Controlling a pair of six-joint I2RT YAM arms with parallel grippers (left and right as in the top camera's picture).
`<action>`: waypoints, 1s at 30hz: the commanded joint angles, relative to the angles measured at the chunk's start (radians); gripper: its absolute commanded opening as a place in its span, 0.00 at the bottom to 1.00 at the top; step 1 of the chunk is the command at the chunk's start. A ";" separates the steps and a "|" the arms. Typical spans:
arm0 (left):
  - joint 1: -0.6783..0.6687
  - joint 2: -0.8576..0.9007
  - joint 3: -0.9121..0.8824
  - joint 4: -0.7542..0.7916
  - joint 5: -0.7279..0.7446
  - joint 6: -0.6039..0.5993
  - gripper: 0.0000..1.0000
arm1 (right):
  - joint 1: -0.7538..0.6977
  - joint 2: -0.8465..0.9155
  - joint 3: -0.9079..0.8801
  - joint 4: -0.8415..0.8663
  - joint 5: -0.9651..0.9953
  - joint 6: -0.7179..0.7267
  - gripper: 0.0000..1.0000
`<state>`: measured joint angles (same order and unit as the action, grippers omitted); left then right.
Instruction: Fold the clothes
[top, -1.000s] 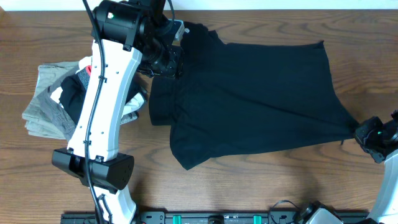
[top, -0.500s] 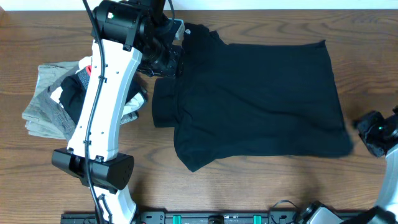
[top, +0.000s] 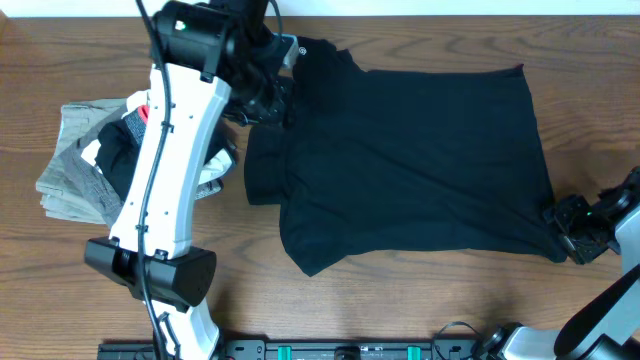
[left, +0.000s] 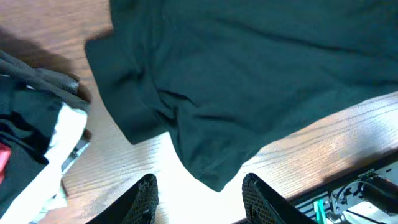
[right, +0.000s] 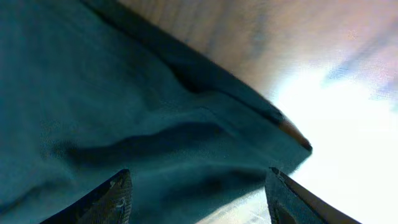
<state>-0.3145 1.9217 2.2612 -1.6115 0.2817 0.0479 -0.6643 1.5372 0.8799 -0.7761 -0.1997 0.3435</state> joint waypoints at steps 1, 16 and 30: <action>-0.069 -0.003 -0.092 -0.077 0.021 -0.024 0.46 | -0.010 -0.004 -0.003 0.024 -0.119 -0.069 0.68; -0.331 -0.007 -0.744 0.209 -0.066 -0.257 0.38 | -0.010 -0.006 -0.003 0.032 -0.142 -0.072 0.71; -0.492 -0.009 -1.082 0.562 -0.066 -0.092 0.57 | -0.010 -0.006 -0.003 0.032 -0.142 -0.072 0.72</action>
<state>-0.7883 1.9217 1.1790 -1.0740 0.2283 -0.1097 -0.6643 1.5379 0.8795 -0.7422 -0.3302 0.2836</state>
